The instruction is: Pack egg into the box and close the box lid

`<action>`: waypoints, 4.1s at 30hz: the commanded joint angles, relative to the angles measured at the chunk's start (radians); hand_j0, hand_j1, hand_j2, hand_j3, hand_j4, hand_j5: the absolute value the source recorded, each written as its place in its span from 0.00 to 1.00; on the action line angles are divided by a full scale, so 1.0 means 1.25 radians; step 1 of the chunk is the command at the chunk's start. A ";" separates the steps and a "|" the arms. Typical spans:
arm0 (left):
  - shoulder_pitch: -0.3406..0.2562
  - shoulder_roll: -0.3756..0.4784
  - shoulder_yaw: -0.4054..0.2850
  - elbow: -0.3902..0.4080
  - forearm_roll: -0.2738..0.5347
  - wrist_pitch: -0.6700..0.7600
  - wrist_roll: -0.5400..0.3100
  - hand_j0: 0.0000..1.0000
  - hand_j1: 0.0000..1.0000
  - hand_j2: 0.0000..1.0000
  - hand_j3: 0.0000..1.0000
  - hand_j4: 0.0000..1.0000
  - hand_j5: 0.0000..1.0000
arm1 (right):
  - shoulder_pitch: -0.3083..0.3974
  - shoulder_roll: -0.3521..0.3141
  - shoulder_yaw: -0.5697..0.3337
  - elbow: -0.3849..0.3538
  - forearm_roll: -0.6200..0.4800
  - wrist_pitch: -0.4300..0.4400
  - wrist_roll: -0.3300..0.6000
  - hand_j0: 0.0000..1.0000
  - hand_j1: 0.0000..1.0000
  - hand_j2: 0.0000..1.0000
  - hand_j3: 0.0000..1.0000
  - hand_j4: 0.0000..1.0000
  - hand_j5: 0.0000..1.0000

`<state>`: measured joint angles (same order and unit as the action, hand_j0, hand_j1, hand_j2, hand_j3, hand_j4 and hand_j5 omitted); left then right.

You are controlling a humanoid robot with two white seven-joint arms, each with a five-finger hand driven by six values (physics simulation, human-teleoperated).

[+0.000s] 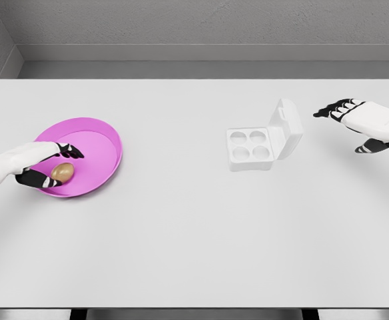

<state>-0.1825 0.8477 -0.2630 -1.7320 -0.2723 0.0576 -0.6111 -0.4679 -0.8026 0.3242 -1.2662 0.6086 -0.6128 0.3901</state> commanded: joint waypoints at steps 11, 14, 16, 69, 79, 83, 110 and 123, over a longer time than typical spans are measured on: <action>0.000 -0.024 0.002 0.027 -0.036 -0.001 0.000 0.79 0.79 0.79 0.79 0.79 0.79 | 0.001 -0.001 0.000 -0.002 -0.005 0.002 0.000 1.00 1.00 1.00 1.00 1.00 1.00; 0.000 -0.029 0.002 0.027 -0.037 -0.001 0.000 0.79 0.79 0.79 0.79 0.79 0.79 | 0.001 -0.002 0.000 -0.002 -0.005 0.002 0.000 1.00 1.00 1.00 1.00 1.00 1.00; 0.000 -0.029 0.002 0.028 -0.037 -0.001 0.000 0.78 0.78 0.78 0.78 0.78 0.78 | 0.001 -0.002 0.000 -0.002 -0.005 0.002 0.000 1.00 1.00 1.00 1.00 1.00 1.00; -0.021 -0.055 0.016 0.026 -0.042 -0.001 0.000 0.29 0.29 0.29 0.29 0.29 0.29 | 0.001 -0.005 0.000 -0.002 -0.005 0.002 0.000 1.00 1.00 1.00 1.00 1.00 1.00; -0.020 -0.065 0.024 0.021 -0.044 -0.001 0.000 0.28 0.28 0.28 0.28 0.28 0.28 | 0.002 -0.006 0.000 -0.003 -0.006 0.002 0.000 1.00 1.00 1.00 1.00 1.00 1.00; -0.018 -0.067 0.024 0.021 -0.045 -0.001 0.000 0.27 0.27 0.27 0.27 0.27 0.27 | 0.002 -0.007 0.000 -0.003 -0.006 0.002 0.000 1.00 1.00 1.00 1.00 1.00 1.00; -0.059 -0.196 0.026 0.023 -0.050 -0.001 0.000 0.24 0.24 0.24 0.24 0.24 0.24 | 0.002 -0.006 0.000 -0.003 -0.006 0.002 0.000 1.00 1.00 1.00 1.00 1.00 1.00; -0.081 -0.257 0.023 0.022 -0.052 -0.001 0.000 0.23 0.23 0.23 0.23 0.23 0.23 | 0.002 -0.006 0.000 -0.003 -0.006 0.002 0.000 1.00 1.00 1.00 1.00 1.00 1.00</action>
<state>-0.2868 0.5372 -0.2348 -1.7020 -0.3399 0.0572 -0.6116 -0.4648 -0.8088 0.3242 -1.2703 0.6082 -0.6128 0.3901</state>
